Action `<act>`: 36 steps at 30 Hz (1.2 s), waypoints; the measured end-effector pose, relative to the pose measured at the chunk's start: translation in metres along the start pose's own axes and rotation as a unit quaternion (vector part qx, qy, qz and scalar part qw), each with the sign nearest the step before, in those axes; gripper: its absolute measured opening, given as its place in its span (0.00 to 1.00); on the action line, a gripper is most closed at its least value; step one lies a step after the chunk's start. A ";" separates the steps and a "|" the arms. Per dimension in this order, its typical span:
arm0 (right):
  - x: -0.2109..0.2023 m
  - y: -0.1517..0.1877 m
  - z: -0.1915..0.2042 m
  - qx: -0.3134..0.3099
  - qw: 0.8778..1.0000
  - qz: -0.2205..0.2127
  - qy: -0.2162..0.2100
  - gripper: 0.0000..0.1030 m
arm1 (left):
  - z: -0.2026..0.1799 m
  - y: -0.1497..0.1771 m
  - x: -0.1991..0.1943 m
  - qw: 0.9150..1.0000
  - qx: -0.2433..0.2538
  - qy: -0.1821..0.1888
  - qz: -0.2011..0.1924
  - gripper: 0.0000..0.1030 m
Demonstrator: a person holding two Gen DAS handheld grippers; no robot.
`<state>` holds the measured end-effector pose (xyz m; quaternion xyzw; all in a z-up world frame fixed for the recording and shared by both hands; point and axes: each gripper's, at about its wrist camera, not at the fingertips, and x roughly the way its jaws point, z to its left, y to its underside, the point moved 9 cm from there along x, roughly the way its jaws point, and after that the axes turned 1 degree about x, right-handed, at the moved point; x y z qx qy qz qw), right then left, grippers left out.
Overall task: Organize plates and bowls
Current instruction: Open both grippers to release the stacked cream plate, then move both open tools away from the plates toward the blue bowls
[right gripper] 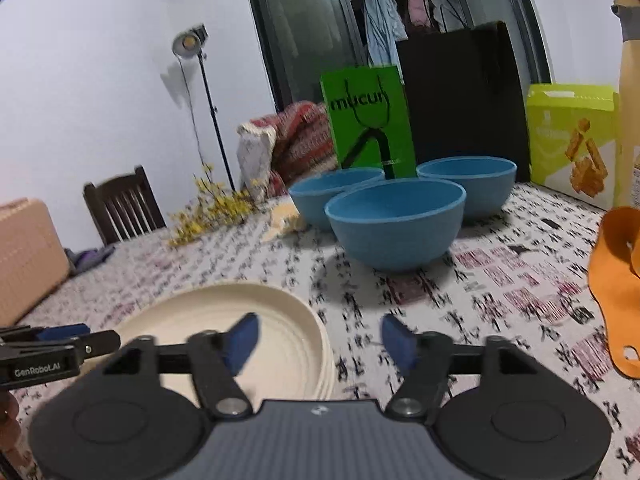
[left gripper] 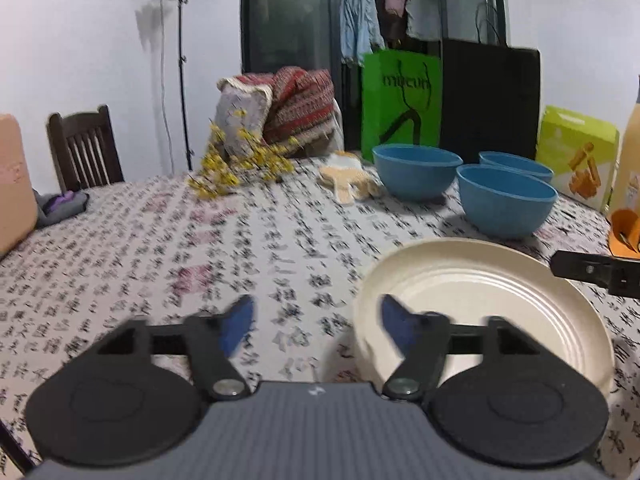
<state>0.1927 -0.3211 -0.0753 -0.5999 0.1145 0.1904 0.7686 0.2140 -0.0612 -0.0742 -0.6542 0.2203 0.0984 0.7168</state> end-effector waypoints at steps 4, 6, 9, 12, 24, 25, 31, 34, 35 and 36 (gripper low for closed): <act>0.002 -0.004 0.000 0.004 1.000 -0.025 -0.014 0.99 | 0.012 -0.004 -0.007 0.999 -0.003 -0.010 -0.036 1.00; 0.005 -0.004 0.000 0.005 0.999 -0.033 -0.018 1.00 | 0.017 -0.003 -0.007 0.999 0.001 -0.019 -0.042 1.00; 0.010 0.000 0.001 0.012 0.999 -0.018 -0.037 1.00 | 0.022 0.001 -0.004 0.999 0.002 -0.023 -0.043 1.00; 0.013 0.004 -0.002 0.026 0.999 -0.006 -0.047 1.00 | 0.025 0.004 -0.001 0.999 -0.008 -0.015 -0.040 1.00; 0.013 0.007 -0.008 0.054 0.997 -0.008 -0.054 1.00 | 0.037 0.006 -0.002 0.998 -0.044 -0.004 -0.039 1.00; 0.013 0.007 -0.008 0.055 0.997 -0.010 -0.052 1.00 | 0.036 0.005 -0.004 0.998 -0.040 -0.006 -0.046 1.00; 0.012 0.007 -0.009 0.054 0.997 -0.012 -0.048 1.00 | 0.039 0.003 -0.009 0.997 -0.041 -0.015 -0.057 1.00; 0.012 0.007 -0.007 0.050 0.998 -0.012 -0.046 1.00 | 0.040 0.003 -0.010 0.997 -0.045 -0.019 -0.060 1.00; 0.012 0.007 -0.007 0.050 0.998 -0.012 -0.045 1.00 | 0.041 0.003 -0.011 0.997 -0.045 -0.019 -0.061 1.00; 0.012 0.007 -0.007 0.049 0.998 -0.012 -0.045 1.00 | 0.041 0.003 -0.011 0.997 -0.044 -0.020 -0.063 1.00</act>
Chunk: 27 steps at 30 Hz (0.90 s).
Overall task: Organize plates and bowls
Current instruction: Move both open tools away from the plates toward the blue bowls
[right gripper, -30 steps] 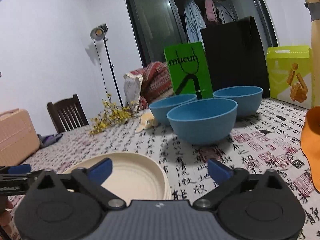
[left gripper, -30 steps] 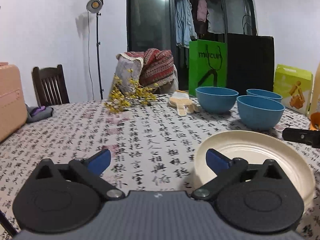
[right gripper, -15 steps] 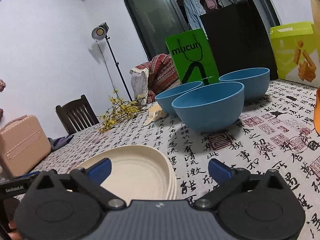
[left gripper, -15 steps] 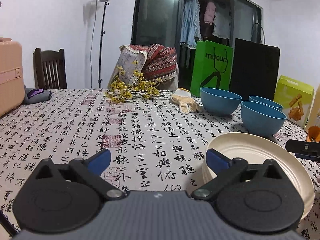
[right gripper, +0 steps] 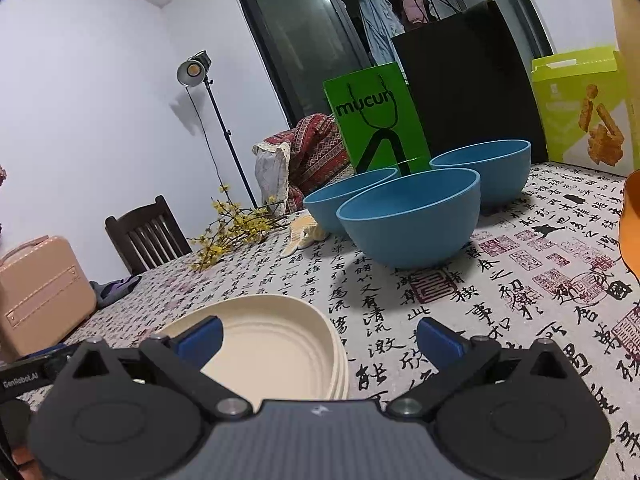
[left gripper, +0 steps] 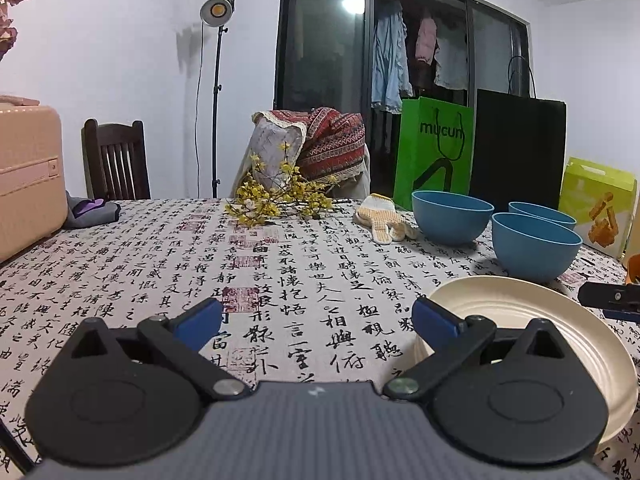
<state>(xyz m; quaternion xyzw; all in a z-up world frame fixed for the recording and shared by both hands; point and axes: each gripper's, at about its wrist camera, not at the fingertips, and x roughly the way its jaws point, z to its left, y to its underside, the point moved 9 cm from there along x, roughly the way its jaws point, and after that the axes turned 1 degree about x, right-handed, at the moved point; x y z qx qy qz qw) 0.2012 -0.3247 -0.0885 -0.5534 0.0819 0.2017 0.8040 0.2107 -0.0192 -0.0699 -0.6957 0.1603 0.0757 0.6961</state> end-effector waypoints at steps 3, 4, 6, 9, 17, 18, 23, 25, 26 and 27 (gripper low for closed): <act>-0.001 0.000 -0.001 0.001 1.000 -0.001 0.001 1.00 | 0.000 -0.001 0.000 1.000 0.001 -0.001 -0.001 1.00; -0.001 0.000 -0.001 0.002 1.000 -0.002 0.002 1.00 | 0.000 -0.001 0.001 1.000 0.001 -0.001 -0.001 1.00; -0.002 0.000 -0.001 0.003 1.000 -0.003 0.002 1.00 | 0.000 -0.001 0.000 1.000 0.000 -0.002 -0.002 1.00; -0.003 -0.001 -0.001 0.004 1.000 -0.005 0.001 1.00 | 0.000 -0.001 -0.001 1.000 -0.002 -0.001 -0.006 1.00; -0.004 -0.001 -0.001 0.005 1.000 -0.008 -0.001 1.00 | 0.001 -0.002 -0.003 1.000 -0.001 -0.001 -0.012 1.00; -0.004 -0.001 -0.001 0.005 1.000 -0.008 -0.001 1.00 | 0.001 -0.002 -0.003 1.000 -0.002 -0.002 -0.012 1.00; -0.004 -0.001 0.000 0.005 1.000 -0.008 -0.001 1.00 | 0.001 -0.001 -0.003 1.000 -0.003 -0.003 -0.013 1.00; -0.003 -0.001 0.001 0.004 1.000 -0.006 0.000 1.00 | 0.002 -0.002 -0.003 1.000 -0.002 -0.004 -0.013 1.00; -0.003 -0.001 0.001 0.003 1.000 -0.007 0.001 1.00 | 0.001 -0.001 -0.003 1.000 -0.001 -0.003 -0.013 1.00; -0.004 -0.001 0.001 0.003 1.000 -0.009 -0.001 1.00 | 0.001 -0.001 -0.003 1.000 0.000 -0.003 -0.012 1.00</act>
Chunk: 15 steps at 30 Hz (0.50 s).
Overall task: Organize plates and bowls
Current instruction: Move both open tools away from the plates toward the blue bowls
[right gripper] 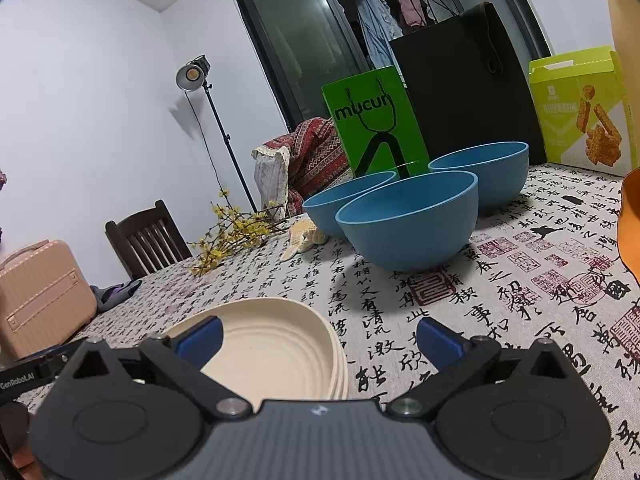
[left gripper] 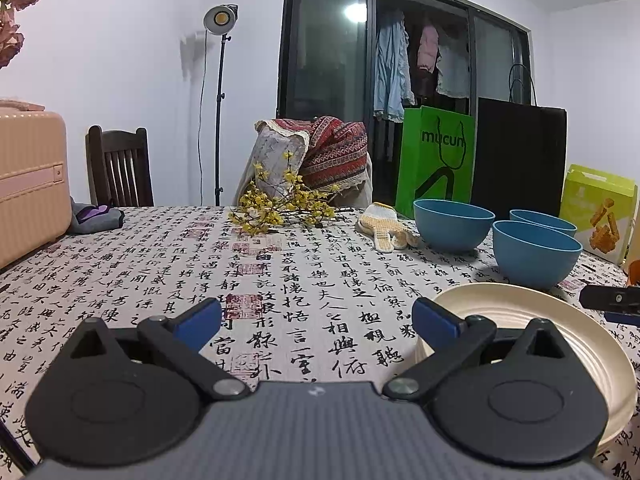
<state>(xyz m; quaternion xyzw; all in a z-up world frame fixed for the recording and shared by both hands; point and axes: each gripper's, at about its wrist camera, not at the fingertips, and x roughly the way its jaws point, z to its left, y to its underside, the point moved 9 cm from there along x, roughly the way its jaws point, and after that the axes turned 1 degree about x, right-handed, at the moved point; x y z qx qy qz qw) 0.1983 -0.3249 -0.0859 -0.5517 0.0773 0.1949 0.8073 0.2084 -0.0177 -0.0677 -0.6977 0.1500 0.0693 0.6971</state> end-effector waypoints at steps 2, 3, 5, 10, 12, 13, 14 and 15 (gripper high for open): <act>-0.001 0.000 0.000 0.000 1.000 -0.003 -0.001 1.00 | 0.000 0.000 0.000 1.000 0.001 0.001 0.002 1.00; -0.002 0.000 0.000 0.000 1.000 -0.004 -0.001 1.00 | 0.000 0.000 0.000 1.000 0.000 0.001 0.001 1.00; -0.003 -0.001 0.001 0.000 1.000 -0.008 0.000 1.00 | 0.000 0.000 -0.001 1.000 -0.001 0.002 -0.001 1.00; -0.007 -0.002 0.001 0.000 1.000 -0.019 -0.004 1.00 | -0.003 0.002 0.006 1.000 -0.001 0.015 0.018 1.00; -0.007 -0.003 0.001 0.000 1.000 -0.022 -0.006 1.00 | -0.002 0.003 0.009 1.000 -0.003 0.014 0.026 1.00; -0.008 -0.003 0.001 0.000 1.000 -0.023 -0.007 1.00 | -0.002 0.003 0.010 1.000 -0.004 0.011 0.027 1.00; -0.008 -0.003 0.001 -0.001 1.000 -0.023 -0.008 1.00 | -0.002 0.003 0.010 1.000 -0.003 0.007 0.027 1.00; -0.008 -0.004 0.002 -0.001 1.000 -0.024 -0.008 1.00 | -0.002 0.001 0.009 1.000 -0.001 0.005 0.026 1.00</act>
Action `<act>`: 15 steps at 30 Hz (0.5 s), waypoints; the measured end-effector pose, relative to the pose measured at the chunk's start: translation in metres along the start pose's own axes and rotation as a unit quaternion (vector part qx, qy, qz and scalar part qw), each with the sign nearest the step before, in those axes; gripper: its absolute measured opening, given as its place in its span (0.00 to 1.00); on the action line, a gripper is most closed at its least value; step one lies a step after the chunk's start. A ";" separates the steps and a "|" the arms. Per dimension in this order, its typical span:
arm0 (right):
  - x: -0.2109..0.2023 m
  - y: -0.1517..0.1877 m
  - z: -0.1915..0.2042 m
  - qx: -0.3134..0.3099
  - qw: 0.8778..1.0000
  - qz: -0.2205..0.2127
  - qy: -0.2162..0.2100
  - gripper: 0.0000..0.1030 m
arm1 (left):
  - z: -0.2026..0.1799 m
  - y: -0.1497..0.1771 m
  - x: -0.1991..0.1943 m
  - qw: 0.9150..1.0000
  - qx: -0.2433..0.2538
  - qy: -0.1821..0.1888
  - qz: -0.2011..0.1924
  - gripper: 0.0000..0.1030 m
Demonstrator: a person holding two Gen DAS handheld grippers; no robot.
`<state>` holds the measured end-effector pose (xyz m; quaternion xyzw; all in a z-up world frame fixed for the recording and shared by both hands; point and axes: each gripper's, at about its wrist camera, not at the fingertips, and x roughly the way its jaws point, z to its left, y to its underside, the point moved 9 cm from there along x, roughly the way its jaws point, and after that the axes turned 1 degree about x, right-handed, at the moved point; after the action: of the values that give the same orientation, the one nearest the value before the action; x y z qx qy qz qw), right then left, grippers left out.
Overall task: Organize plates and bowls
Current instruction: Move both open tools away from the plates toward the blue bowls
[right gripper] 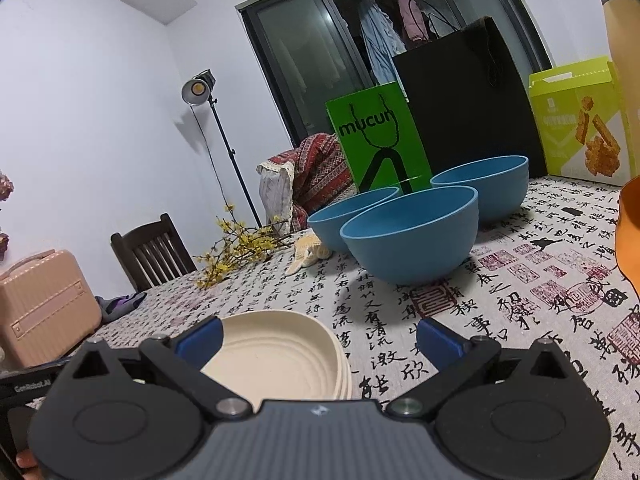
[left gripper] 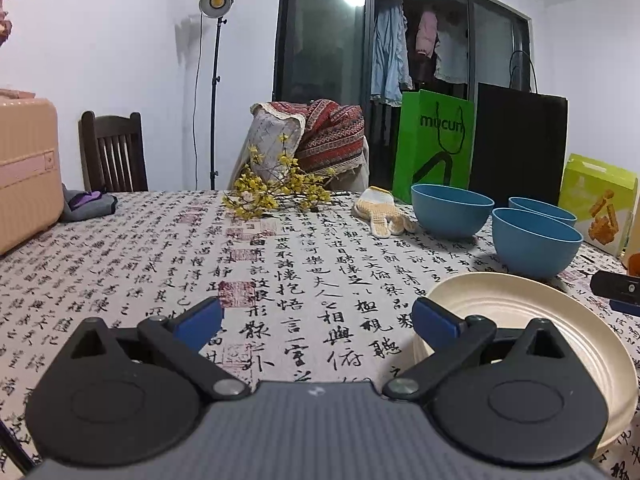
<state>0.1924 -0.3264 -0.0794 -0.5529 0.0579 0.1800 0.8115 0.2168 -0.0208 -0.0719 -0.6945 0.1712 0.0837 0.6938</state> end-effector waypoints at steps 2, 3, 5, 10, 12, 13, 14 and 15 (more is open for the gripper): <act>-0.001 -0.001 0.001 -0.003 1.000 -0.003 0.004 1.00 | -0.002 -0.004 -0.003 1.000 0.004 0.001 -0.004 1.00; -0.002 -0.002 0.001 -0.006 1.000 -0.006 0.005 1.00 | -0.004 -0.007 -0.005 1.000 0.006 0.002 -0.008 1.00; -0.002 -0.004 0.002 -0.005 1.000 -0.009 0.003 1.00 | -0.007 -0.012 -0.007 1.000 0.008 0.004 -0.012 1.00; -0.005 -0.013 0.002 -0.007 1.000 -0.021 0.015 1.00 | -0.014 -0.025 -0.009 1.000 0.001 0.016 -0.014 1.00; -0.007 -0.018 0.002 -0.013 0.999 -0.027 0.019 1.00 | -0.018 -0.029 -0.010 1.000 0.000 0.020 -0.015 1.00; -0.008 -0.021 0.002 -0.017 0.999 -0.029 0.022 1.00 | -0.020 -0.031 -0.010 1.000 -0.001 0.023 -0.015 1.00; -0.008 -0.023 0.001 -0.021 0.999 -0.029 0.025 1.00 | -0.022 -0.034 -0.009 1.000 -0.002 0.025 -0.014 1.00; -0.009 -0.026 0.000 -0.022 0.999 -0.029 0.030 1.00 | -0.023 -0.036 -0.009 1.000 -0.004 0.027 -0.013 1.00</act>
<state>0.1932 -0.3366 -0.0539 -0.5772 0.0615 0.1409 0.8020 0.2184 -0.0434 -0.0347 -0.7012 0.1798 0.0565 0.6876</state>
